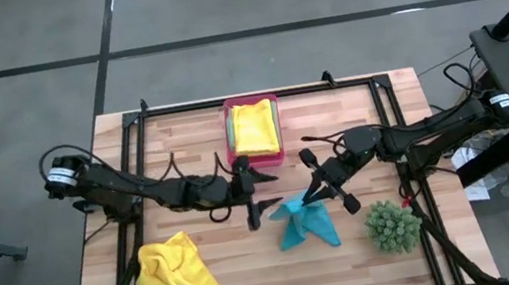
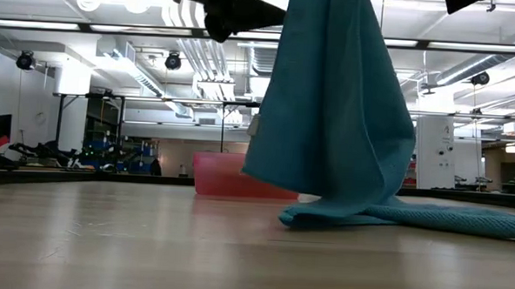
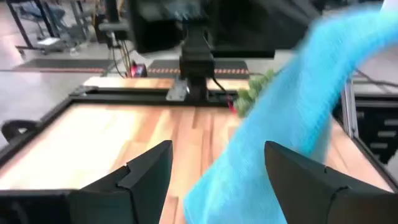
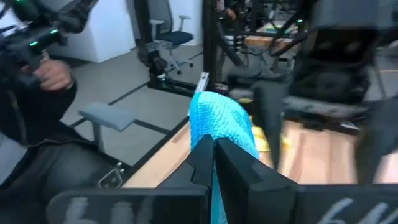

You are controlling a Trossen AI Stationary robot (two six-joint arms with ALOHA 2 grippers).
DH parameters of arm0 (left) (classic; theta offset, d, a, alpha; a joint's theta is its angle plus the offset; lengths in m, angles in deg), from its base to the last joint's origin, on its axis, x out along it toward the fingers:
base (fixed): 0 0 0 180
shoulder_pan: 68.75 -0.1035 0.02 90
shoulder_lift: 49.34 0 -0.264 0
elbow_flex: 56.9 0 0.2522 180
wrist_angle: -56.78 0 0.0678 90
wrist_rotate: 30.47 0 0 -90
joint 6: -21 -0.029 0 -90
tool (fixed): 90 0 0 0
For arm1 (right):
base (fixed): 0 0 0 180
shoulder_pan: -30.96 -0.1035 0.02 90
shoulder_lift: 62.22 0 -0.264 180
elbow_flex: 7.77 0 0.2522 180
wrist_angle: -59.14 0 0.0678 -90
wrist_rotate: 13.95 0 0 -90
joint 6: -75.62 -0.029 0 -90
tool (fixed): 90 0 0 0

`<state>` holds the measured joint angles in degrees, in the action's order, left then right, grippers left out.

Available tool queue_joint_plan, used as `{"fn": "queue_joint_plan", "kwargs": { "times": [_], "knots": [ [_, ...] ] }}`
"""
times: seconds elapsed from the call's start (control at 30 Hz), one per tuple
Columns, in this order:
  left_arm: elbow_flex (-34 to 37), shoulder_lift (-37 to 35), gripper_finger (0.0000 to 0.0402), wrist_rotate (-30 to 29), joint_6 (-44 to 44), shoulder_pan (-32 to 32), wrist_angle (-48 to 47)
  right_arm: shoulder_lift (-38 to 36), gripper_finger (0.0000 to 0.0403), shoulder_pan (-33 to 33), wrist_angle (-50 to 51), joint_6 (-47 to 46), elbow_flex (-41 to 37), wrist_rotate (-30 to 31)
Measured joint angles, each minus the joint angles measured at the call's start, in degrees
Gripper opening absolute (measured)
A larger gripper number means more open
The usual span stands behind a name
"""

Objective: Fold microfiber towels
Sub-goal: Fold the blue towel

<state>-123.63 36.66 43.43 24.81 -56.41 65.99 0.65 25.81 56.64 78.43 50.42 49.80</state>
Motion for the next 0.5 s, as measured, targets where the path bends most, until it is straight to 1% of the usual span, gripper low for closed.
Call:
{"fn": "queue_joint_plan", "kwargs": {
  "times": [0.07,0.27,0.33,0.43,0.5],
  "knots": [
    [-0.01,1.29,0.0239,0.96,0.19,0.55,0.05,0.26,0.0008,0.04,-0.42,0.01,0.0,0.96],
    [-0.02,4.86,0.0239,4.2,2.02,2.4,-0.48,0.33,0.0008,0.02,-0.29,0.26,-0.59,0.99],
    [-0.02,5.36,0.0239,5.6,3.98,2.85,-2.63,0.33,0.0008,0.04,0.03,0.27,-0.61,1.0],
    [0.32,5.89,0.0239,5.64,7.65,3.36,-7.41,0.33,0.0008,0.05,0.28,0.9,-0.61,0.99],
    [0.91,6.78,0.0239,5.29,10.12,3.32,-7.5,0.27,0.0008,0.07,0.29,0.85,-0.62,0.97]
  ]
}}
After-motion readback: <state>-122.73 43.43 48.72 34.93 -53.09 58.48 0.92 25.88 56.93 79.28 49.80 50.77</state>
